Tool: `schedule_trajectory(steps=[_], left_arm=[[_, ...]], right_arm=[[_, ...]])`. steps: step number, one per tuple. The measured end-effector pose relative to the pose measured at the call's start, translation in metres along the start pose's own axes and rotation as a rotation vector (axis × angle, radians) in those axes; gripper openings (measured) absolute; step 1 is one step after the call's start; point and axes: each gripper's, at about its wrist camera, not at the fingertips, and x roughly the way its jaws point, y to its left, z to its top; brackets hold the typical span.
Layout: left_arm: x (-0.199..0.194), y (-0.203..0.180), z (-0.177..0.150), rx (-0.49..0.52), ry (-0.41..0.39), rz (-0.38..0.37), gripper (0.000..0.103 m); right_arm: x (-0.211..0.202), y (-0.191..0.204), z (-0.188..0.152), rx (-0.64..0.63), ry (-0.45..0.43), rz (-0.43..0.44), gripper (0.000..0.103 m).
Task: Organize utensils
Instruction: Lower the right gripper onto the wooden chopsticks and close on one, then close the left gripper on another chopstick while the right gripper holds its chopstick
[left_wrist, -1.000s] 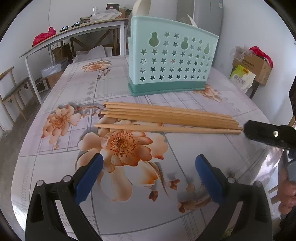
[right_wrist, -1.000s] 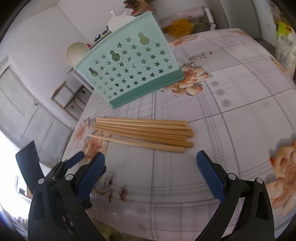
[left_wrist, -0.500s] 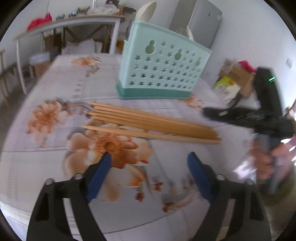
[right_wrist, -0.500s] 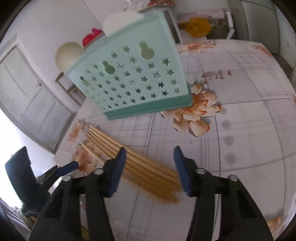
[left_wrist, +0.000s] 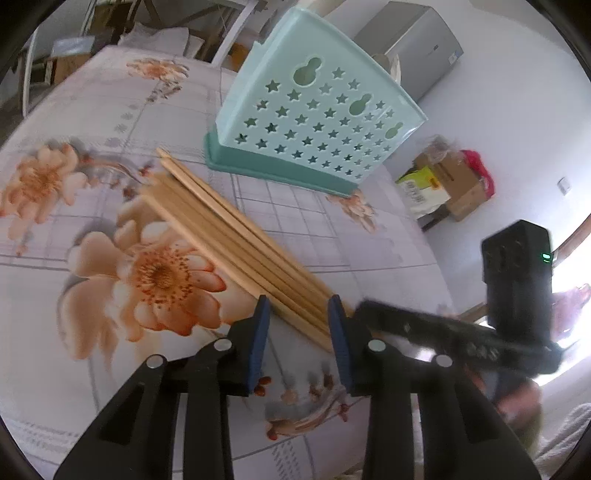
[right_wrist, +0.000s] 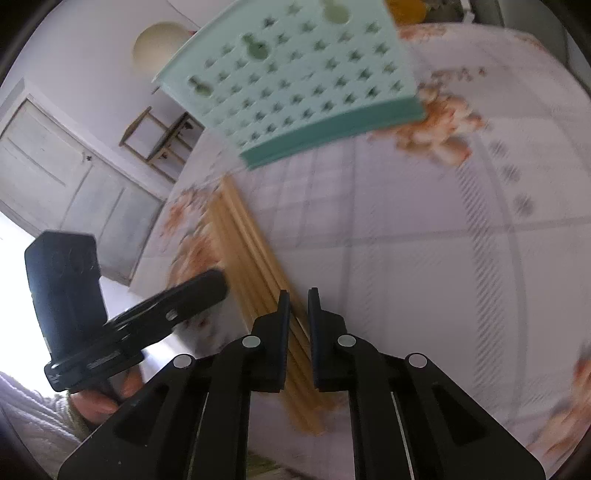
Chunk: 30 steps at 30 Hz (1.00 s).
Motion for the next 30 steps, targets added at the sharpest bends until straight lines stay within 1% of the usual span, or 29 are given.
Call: schedule_trajectory(steps=[4,6,8,10,15,18,19,21,23,24,28,30], left_arm=[[-0.005,-0.007,-0.005,0.088,-0.015,0.131,0.031],[-0.005,-0.009,-0.006,0.117,-0.015,0.171,0.031],[-0.005,-0.013,-0.007,0.165,-0.014,0.244,0.031],[-0.005,-0.013,-0.009,0.196,-0.014,0.286,0.031],[-0.009,-0.009,-0.011,0.221,-0.022,0.345,0.031],[-0.011,-0.006,-0.012,0.233,-0.023,0.354,0.031],[-0.012,-0.006,-0.011,0.23,-0.023,0.352,0.03],[-0.013,-0.004,-0.01,0.228,-0.022,0.355,0.025],[-0.013,0.0,-0.008,0.235,-0.021,0.37,0.016],[-0.014,0.002,-0.007,0.238,-0.021,0.379,0.015],[-0.021,0.012,-0.006,0.245,-0.009,0.409,0.011],[-0.026,0.018,-0.005,0.233,0.006,0.404,0.011]], right_arm=[[0.01,0.022,-0.014,-0.01,0.032,0.037,0.005],[0.012,0.032,-0.016,-0.043,0.022,0.009,0.005],[0.012,0.04,-0.017,-0.085,0.0,-0.063,0.005],[0.009,0.039,-0.016,-0.089,-0.015,-0.097,0.005],[0.004,0.022,-0.015,-0.035,-0.035,-0.107,0.006],[0.002,0.017,-0.016,-0.023,-0.045,-0.106,0.006],[0.002,0.017,-0.017,-0.022,-0.047,-0.105,0.006],[0.003,0.017,-0.017,-0.02,-0.051,-0.104,0.006],[0.001,0.014,-0.018,-0.022,-0.055,-0.105,0.006],[-0.007,0.012,-0.019,-0.024,-0.056,-0.109,0.006],[-0.011,0.01,-0.02,-0.033,-0.049,-0.128,0.006],[-0.016,0.006,-0.021,-0.03,-0.044,-0.132,0.006]])
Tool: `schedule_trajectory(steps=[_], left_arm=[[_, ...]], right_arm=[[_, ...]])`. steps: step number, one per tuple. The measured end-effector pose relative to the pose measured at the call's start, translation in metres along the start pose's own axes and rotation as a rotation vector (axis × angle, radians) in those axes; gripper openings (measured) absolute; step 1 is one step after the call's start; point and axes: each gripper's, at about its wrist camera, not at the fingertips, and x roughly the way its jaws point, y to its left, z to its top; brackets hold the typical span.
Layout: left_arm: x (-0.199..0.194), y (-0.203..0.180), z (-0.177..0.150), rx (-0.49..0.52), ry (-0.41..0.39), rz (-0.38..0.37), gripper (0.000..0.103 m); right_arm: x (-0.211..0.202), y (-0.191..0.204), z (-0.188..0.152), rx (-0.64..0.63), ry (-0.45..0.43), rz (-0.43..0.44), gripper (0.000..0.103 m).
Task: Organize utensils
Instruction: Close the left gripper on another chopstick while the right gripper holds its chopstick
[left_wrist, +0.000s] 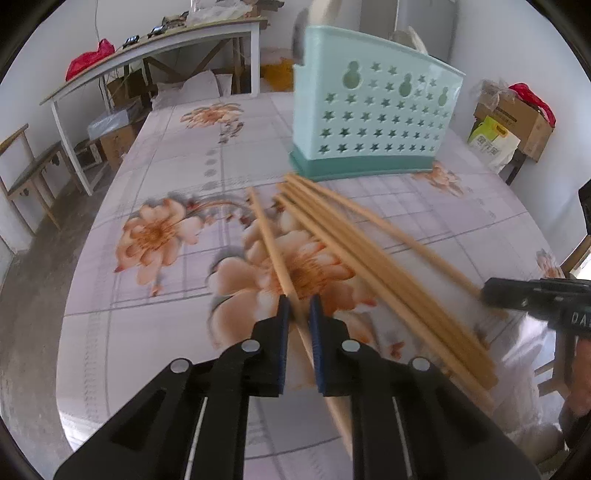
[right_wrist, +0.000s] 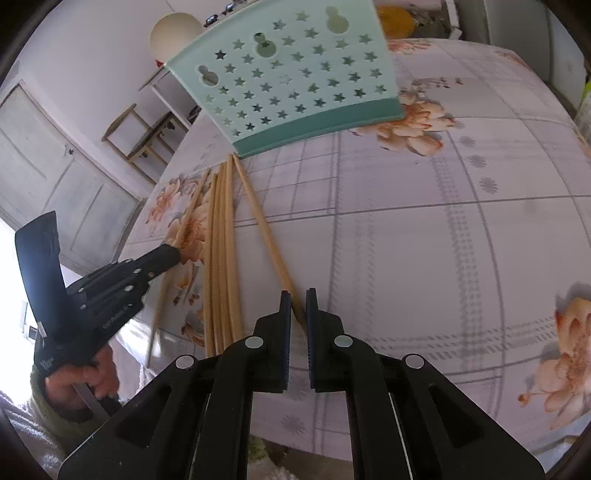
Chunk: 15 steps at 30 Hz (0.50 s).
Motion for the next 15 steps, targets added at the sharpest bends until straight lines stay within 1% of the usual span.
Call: schedule_trajectory(steps=[3,4,6,8,11,15], left_arm=[[-0.002,0.008,0.002,0.002,0.021,-0.008,0.011],[-0.002,0.008,0.002,-0.003,0.026,-0.011,0.011],[0.001,0.012,0.007,-0.024,0.049,-0.043,0.014],[0.004,0.013,0.01,-0.032,0.052,-0.057,0.016],[0.01,0.013,0.017,-0.032,0.046,-0.047,0.016],[0.018,0.015,0.026,-0.026,0.032,-0.031,0.016]], right_arm=[[-0.001,-0.001,0.003,-0.021,0.02,0.009,0.01],[-0.002,0.001,0.006,-0.037,0.016,0.012,0.011],[-0.004,0.009,0.012,-0.077,0.001,0.02,0.014],[-0.002,0.018,0.017,-0.116,-0.009,0.017,0.017],[0.012,0.033,0.025,-0.189,-0.001,-0.01,0.017],[0.03,0.042,0.033,-0.24,0.01,-0.029,0.017]])
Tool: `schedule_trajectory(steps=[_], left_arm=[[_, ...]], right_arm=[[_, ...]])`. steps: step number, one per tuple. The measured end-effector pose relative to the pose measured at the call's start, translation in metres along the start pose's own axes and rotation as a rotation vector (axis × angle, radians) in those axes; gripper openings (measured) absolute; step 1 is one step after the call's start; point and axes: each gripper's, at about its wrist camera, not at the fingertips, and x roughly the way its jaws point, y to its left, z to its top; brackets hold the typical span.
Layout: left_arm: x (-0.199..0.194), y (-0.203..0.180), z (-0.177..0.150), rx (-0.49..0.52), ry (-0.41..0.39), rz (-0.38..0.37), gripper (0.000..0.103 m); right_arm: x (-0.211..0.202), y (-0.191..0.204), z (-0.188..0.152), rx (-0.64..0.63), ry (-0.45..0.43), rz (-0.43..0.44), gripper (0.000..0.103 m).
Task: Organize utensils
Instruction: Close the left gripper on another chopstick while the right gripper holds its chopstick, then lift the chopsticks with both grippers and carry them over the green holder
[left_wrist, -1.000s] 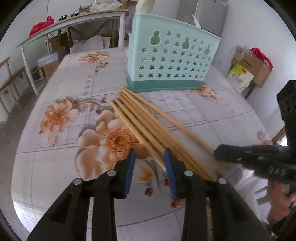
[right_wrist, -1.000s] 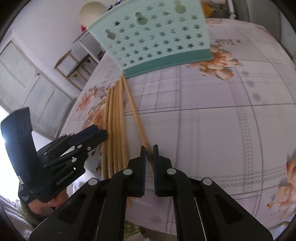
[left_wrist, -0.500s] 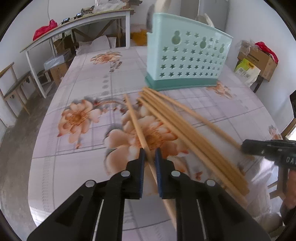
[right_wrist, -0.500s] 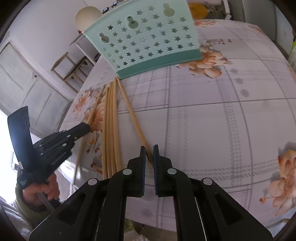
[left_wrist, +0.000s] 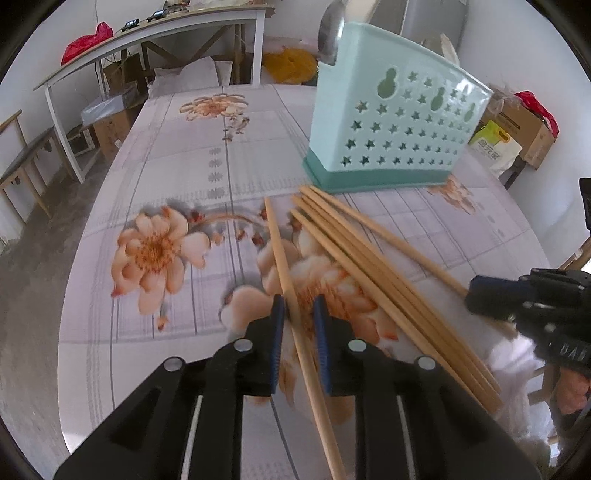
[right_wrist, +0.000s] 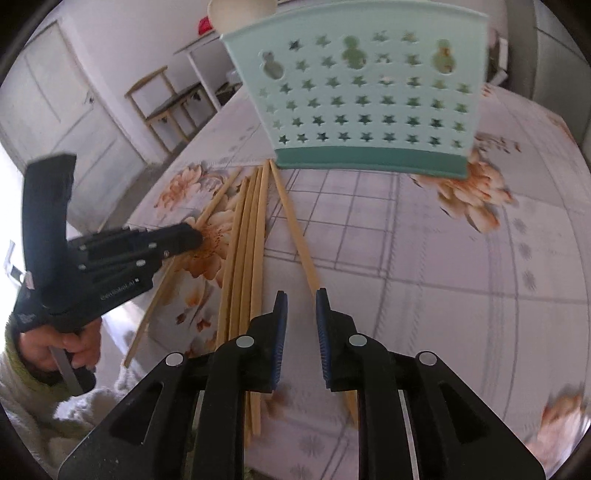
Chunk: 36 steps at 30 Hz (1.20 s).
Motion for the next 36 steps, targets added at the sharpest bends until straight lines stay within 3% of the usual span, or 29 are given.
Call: schedule_trajectory(steps=[2,4,5,11,15,17,22,29,36], left_arm=[[0.003,0.0,0.004,0.002,-0.009,0.005,0.016],[0.005,0.002,0.006,-0.006,-0.019,0.017,0.009],[0.005,0.004,0.007,-0.013,-0.018,0.013,0.008],[-0.006,0.011,-0.005,-0.068,0.008,-0.014,0.006],[-0.014,0.011,-0.013,-0.064,0.024,0.008,0.006],[-0.014,0.012,-0.012,-0.061,0.031,0.007,0.006],[-0.006,0.012,-0.003,-0.045,0.047,0.015,0.007],[0.004,0.016,0.011,-0.038,0.03,0.012,0.007],[0.014,0.019,0.023,-0.03,-0.001,0.012,0.007]], right_arm=[[0.004,0.002,0.005,-0.025,-0.009,-0.014,0.016],[0.007,0.002,0.008,-0.027,-0.01,-0.028,0.001],[0.009,0.0,0.009,-0.023,-0.004,-0.028,0.0],[0.001,-0.011,-0.007,-0.018,0.033,-0.037,0.0],[-0.01,-0.022,-0.014,0.001,0.057,-0.026,0.002],[-0.018,-0.023,-0.01,-0.013,0.028,-0.003,0.004],[-0.019,-0.012,0.011,-0.067,-0.034,0.031,0.021],[0.027,0.002,0.043,-0.165,0.014,-0.01,0.021],[0.053,0.018,0.059,-0.244,0.045,-0.055,0.007]])
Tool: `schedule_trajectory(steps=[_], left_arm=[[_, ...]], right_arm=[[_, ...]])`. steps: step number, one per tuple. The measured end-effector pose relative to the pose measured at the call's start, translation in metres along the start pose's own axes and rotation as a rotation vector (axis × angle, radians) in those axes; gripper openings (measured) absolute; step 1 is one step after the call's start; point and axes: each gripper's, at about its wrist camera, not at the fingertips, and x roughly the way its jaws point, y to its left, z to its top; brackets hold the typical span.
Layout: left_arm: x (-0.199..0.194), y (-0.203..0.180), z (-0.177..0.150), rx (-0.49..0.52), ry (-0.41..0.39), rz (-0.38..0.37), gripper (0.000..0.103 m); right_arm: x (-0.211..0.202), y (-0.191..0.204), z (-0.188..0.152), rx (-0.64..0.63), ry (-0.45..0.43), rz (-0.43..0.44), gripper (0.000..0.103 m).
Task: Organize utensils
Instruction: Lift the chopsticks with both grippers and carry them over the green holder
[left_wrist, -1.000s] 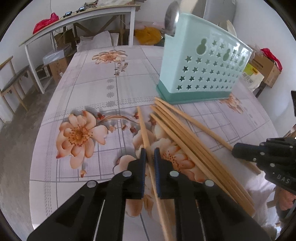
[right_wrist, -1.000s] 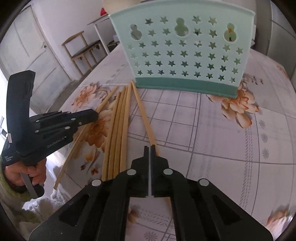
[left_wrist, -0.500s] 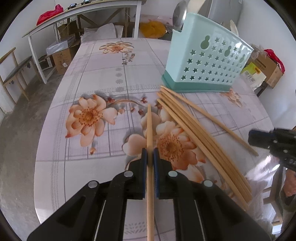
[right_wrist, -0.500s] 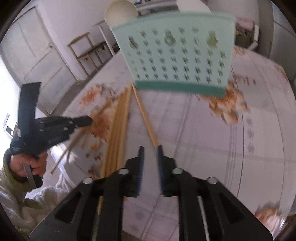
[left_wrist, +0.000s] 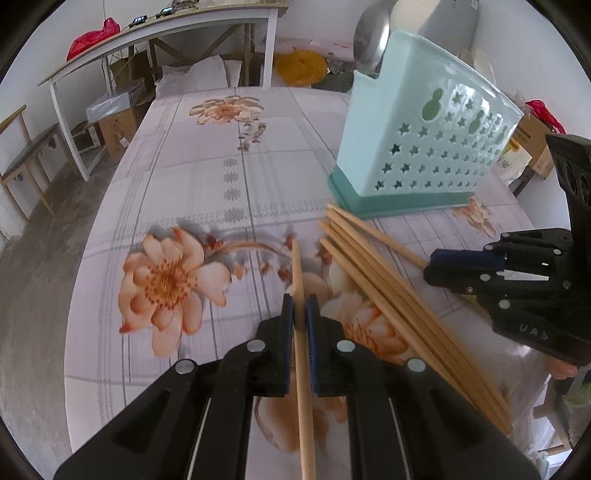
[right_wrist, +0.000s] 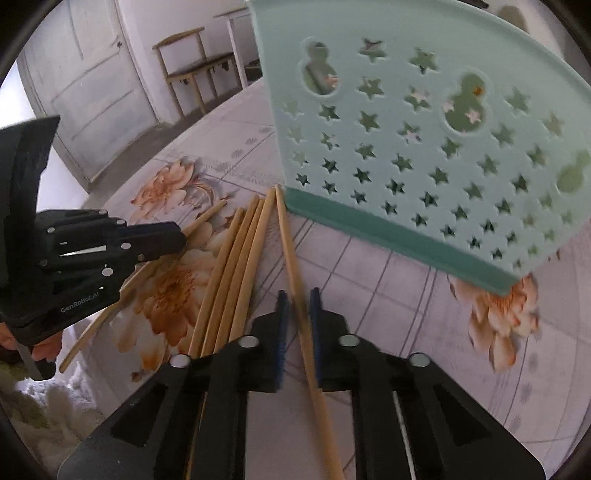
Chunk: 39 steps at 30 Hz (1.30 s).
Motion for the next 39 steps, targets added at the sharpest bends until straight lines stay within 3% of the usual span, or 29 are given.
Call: schedule_trajectory(steps=[10,18,21,30,34,39], left_arm=[[-0.002,0.011,0.006,-0.038,-0.017,-0.07,0.006],[-0.034,0.028,0.012,-0.077,-0.082,-0.147,0.006],[-0.061,0.031,0.018,-0.093,-0.152,-0.188,0.006],[-0.157,0.018,0.054,-0.095,-0.475,-0.302,0.006],[-0.181,0.001,0.069,-0.065,-0.58,-0.293,0.006],[-0.195,-0.01,0.078,-0.097,-0.624,-0.29,0.006]], right_arm=[[-0.013,0.006,0.004,0.019,-0.046,0.026,0.005],[-0.044,0.016,0.012,0.04,-0.117,0.018,0.004],[-0.061,0.019,0.012,0.071,-0.173,0.011,0.004],[-0.12,0.007,-0.001,0.152,-0.376,0.008,0.005],[-0.126,0.002,-0.01,0.148,-0.408,0.012,0.004],[-0.132,-0.012,-0.024,0.179,-0.413,0.026,0.004]])
